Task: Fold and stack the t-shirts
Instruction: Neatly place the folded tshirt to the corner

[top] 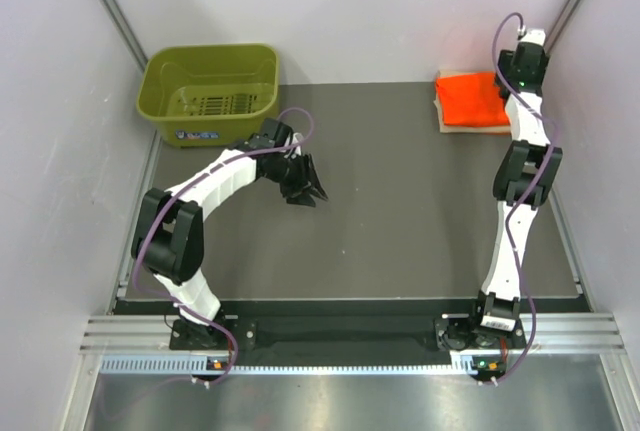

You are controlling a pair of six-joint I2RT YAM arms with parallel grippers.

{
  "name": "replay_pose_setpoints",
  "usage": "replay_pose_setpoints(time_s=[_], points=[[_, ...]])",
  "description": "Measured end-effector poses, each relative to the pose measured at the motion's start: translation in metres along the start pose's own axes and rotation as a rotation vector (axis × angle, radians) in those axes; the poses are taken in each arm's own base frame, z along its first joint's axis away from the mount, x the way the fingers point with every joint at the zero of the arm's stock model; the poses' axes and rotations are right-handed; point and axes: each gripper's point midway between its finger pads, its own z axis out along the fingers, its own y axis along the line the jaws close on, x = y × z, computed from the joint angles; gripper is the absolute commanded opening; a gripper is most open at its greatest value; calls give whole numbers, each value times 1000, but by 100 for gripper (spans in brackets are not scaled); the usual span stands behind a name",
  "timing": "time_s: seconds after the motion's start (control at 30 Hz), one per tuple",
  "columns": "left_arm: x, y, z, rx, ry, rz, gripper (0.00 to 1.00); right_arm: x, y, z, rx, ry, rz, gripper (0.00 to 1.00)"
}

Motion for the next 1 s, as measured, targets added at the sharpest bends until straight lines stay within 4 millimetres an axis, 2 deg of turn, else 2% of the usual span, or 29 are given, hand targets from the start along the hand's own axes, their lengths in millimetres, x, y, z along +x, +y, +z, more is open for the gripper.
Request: replay_pose_setpoints(time_s=[0.1,0.23,0.27,0.4,0.47,0.57,0.73,0.87,1.0], points=[[0,-3,0,4,-1,5,47,-20,-7,-9,14,-29,4,74],[1,-3,0,3,4,5,47,-57,-13,-29,23,-85,48,74],[2,-3,0,1,6,4,47,-65,-14,-37,20,-98,68,68],[1,-7,-5,-1,10,11,47,-86,-8,-58,-25,-132,149,55],[-2,-12,-7,4,8,20,47,-90,0,-60,-62,-143,186,41],[-3,-17,-5,7,12,34,47,-79,14,-58,-124,-121,226,29],[8,-18,-2,-7,42,43,47,-43,29,-50,-177,-40,263,15],[11,-19,-1,-8,49,48,47,-20,28,-40,-161,0,249,11],[17,-11,2,-29,62,35,47,-1,22,-27,-119,25,190,10]])
